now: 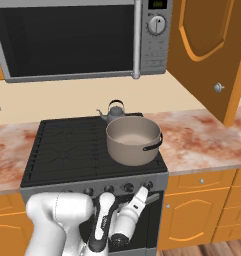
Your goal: Pick the kettle from the cabinet and place it on a stove burner. Then pick the pot from the counter and place it on another stove burner. Finally, turn both burners on.
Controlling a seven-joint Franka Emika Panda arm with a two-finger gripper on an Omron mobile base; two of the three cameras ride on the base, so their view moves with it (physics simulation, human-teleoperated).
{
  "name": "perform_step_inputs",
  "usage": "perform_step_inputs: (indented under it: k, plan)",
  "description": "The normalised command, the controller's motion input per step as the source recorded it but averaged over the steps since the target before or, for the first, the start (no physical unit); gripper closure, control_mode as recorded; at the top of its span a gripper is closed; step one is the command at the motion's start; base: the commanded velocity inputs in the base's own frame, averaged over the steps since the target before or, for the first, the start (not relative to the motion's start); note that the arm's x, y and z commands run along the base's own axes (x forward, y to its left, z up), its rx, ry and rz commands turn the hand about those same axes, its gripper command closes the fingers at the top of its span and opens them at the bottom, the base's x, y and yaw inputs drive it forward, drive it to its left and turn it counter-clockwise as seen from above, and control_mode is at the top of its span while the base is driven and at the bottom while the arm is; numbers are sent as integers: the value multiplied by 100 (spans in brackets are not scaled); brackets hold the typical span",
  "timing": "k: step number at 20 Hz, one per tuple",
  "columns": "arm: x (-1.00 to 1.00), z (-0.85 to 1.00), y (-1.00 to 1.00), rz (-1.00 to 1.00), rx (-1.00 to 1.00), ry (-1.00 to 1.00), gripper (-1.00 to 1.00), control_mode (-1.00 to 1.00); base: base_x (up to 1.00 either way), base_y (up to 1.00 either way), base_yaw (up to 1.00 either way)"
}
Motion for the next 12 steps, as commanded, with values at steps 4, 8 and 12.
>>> perform_step_inputs:
  k: [4,8,12]
  plan:
    - [-44,13,-2,0,0,-8,-100,-100,0,0,0]
    - [-14,24,-8,2,7,-3,-100,-100,0,0,0]
    - [6,19,-18,3,32,0,-100,-100,0,0,0]
